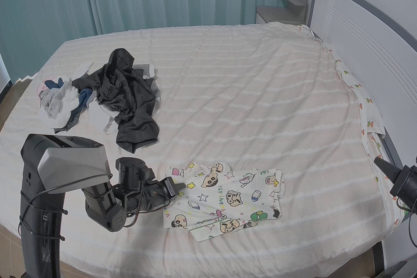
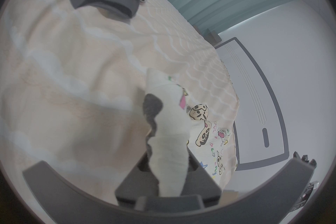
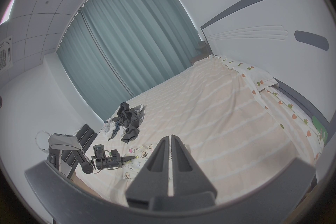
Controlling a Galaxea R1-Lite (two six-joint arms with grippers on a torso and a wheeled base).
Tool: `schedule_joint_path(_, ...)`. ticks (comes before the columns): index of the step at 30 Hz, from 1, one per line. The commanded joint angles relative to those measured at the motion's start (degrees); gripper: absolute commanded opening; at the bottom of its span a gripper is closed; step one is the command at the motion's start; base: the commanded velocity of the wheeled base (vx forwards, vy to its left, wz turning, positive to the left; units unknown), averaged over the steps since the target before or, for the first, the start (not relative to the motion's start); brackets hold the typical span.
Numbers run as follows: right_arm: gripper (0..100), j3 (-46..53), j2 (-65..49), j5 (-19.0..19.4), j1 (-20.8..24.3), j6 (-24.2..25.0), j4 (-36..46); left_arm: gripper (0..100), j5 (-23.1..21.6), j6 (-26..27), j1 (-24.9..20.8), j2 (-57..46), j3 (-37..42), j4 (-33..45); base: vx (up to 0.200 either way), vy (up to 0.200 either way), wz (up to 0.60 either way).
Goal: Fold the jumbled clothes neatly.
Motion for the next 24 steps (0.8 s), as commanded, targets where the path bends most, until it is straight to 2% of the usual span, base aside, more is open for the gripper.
schedule_joint_path(1,0,0.11,1.35,0.79,-0.88,0.01,-0.02,0,-0.39,-0.32,3.30,-6.23,5.19,0.05,0.000,0.000,0.00)
schedule_joint_path(11,0,0.20,1.53,1.31,-1.05,0.01,-0.02,0,-1.18,0.12,16.84,-8.61,11.26,-3.03,0.000,0.000,0.00)
schedule_joint_path(17,0,0.46,1.53,1.58,-1.05,0.01,-0.02,0,-6.89,0.12,31.25,-8.17,15.56,-7.95,0.000,0.000,0.00)
schedule_joint_path(18,0,0.46,1.53,1.58,-1.05,0.01,-0.02,0,-6.98,0.12,31.60,-8.17,15.65,-8.13,0.000,0.000,0.00)
schedule_joint_path(19,0,0.46,1.53,1.58,-1.05,0.01,-0.02,0,-7.77,0.03,34.86,-8.08,16.79,-9.71,0.000,0.000,0.00)
schedule_joint_path(20,0,0.46,1.53,1.58,-1.05,0.01,-0.02,0,-7.77,0.03,35.12,-7.99,16.88,-9.89,0.000,0.000,0.00)
schedule_joint_path(21,0,0.46,1.53,1.58,-1.05,0.01,-0.02,0,-7.77,-0.05,37.76,-7.90,18.29,-11.64,0.000,0.000,0.00)
schedule_joint_path(24,0,0.46,1.44,1.58,-1.05,0.01,-0.02,0,-7.16,-0.14,41.18,-7.11,19.78,-14.37,0.000,0.000,0.00)
